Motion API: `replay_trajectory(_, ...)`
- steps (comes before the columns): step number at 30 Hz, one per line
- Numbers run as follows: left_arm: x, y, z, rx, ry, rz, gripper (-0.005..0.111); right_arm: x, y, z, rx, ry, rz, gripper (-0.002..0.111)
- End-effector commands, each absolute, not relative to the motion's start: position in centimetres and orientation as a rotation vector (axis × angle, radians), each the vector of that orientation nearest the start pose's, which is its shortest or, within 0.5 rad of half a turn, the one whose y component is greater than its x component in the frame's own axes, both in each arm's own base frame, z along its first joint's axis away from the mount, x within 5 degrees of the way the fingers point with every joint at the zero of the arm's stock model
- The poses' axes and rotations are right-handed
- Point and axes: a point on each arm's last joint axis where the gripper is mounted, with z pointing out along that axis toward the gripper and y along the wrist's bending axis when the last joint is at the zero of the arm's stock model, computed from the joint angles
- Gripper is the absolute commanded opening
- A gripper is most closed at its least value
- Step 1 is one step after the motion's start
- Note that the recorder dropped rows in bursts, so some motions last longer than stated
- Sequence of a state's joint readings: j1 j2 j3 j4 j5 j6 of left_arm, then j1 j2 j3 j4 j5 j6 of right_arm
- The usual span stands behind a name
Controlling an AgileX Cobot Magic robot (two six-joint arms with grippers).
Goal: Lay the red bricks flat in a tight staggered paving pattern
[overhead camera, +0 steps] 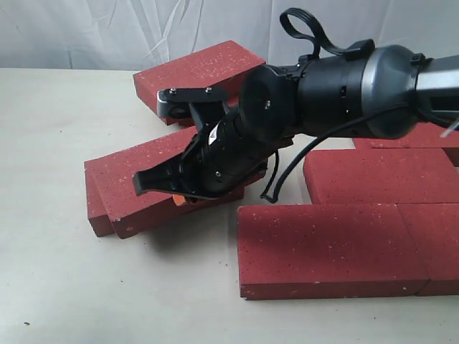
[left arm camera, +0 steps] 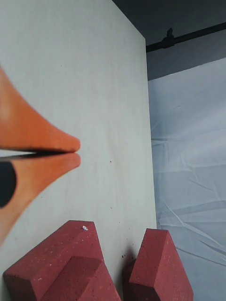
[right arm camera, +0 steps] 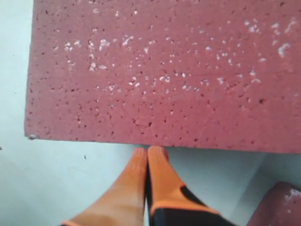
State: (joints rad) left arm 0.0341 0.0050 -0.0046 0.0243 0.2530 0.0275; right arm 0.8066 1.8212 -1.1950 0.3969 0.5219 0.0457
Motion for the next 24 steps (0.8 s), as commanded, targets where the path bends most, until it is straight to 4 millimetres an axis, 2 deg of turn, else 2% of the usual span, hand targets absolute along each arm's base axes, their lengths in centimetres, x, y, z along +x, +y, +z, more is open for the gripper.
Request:
replay_trajectory(1,5.5,0.3,19.1,0.004,1.723,0.068,0.000,24.5,28.3,21.6,-0.636,2.640,0.672,-0.001)
replay_trajectory(8,5.5,0.3,19.1,0.004,1.723,0.068,0.000,23.5,27.4,23.5,-0.689,2.650,0.671,-0.001)
replay_trajectory(24,5.5,0.3,19.1,0.004,1.723,0.068,0.000,22.2,26.5,24.5,-0.767,2.727,0.643,-0.001)
